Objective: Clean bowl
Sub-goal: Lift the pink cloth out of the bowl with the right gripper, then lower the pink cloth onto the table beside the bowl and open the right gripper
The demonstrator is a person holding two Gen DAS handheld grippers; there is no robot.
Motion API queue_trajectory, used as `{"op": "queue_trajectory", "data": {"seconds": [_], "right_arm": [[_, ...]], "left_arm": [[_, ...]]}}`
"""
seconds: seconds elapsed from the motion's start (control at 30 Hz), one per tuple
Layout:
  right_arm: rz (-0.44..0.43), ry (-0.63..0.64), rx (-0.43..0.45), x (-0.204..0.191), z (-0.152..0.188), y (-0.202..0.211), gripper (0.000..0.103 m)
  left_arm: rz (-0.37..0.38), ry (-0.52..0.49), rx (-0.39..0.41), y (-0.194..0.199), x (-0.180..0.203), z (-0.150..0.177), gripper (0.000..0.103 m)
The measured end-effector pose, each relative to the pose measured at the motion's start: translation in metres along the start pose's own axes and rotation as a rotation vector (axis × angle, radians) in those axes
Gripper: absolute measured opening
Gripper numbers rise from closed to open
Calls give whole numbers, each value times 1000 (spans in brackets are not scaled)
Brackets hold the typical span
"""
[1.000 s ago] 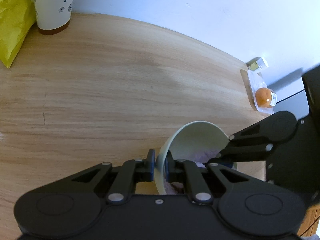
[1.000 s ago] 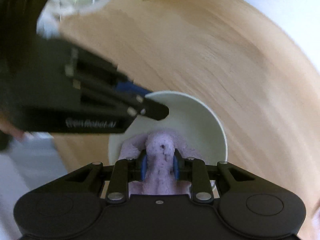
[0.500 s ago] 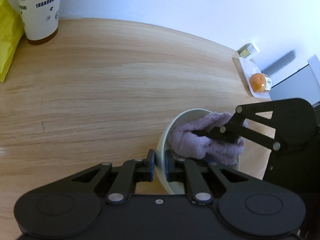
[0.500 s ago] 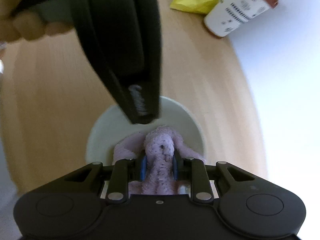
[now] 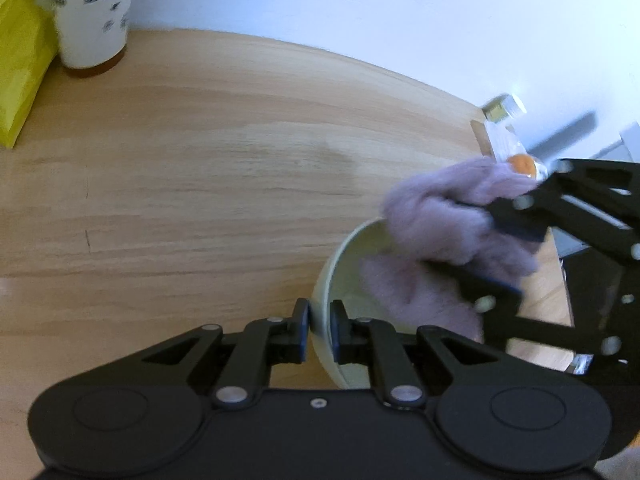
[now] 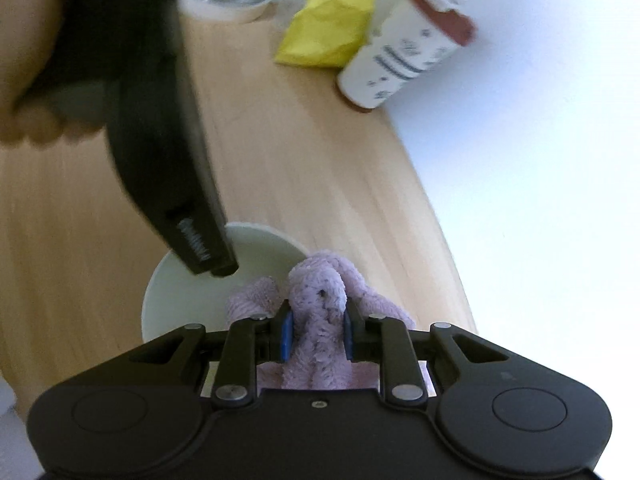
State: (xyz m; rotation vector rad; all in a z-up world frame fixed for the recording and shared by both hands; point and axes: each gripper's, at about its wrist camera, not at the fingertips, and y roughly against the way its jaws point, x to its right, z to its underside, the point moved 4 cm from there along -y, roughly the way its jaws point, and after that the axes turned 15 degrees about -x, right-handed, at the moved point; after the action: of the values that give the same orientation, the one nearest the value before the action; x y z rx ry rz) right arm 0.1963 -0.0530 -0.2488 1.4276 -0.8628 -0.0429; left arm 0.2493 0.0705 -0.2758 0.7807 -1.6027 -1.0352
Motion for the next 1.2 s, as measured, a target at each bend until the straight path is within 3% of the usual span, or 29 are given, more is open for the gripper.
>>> {"op": "queue_trajectory", "data": {"seconds": [0.2,0.37,0.4,0.43,0.47,0.57,0.7,0.8,0.97,1.07,1.2], "right_arm": [[-55,-230,28,35,-9,23,26],[-164,-576,21,83,38,18,27],[-188,-650,13,88,49,11,27],[-219,-714,10,92,58,5,27],[-257,-780,11,96,64,-6,27],[-321,-954,-8,102,89,-32,27],[-371,-1042,-40,97,116,-53,28],[-417,-1103,-75,91,130,-70,30],[-437,-1136,-103,80,150,-86,30],[-426,-1136,-118,76,162,-90,30],[-423,-1142,-115,76,167,-91,46]], "left_arm": [[-8,26,-6,-1,2,1,10],[-24,25,-7,0,6,3,15],[-30,17,-7,1,7,3,18],[-36,13,-5,2,8,4,30],[-36,19,0,3,9,4,35],[-56,20,11,7,12,6,42],[-106,14,26,15,18,6,59],[-103,31,51,25,20,8,69],[-181,23,62,30,32,14,70],[-180,44,80,34,39,18,76],[-219,101,132,42,41,26,85]]}}
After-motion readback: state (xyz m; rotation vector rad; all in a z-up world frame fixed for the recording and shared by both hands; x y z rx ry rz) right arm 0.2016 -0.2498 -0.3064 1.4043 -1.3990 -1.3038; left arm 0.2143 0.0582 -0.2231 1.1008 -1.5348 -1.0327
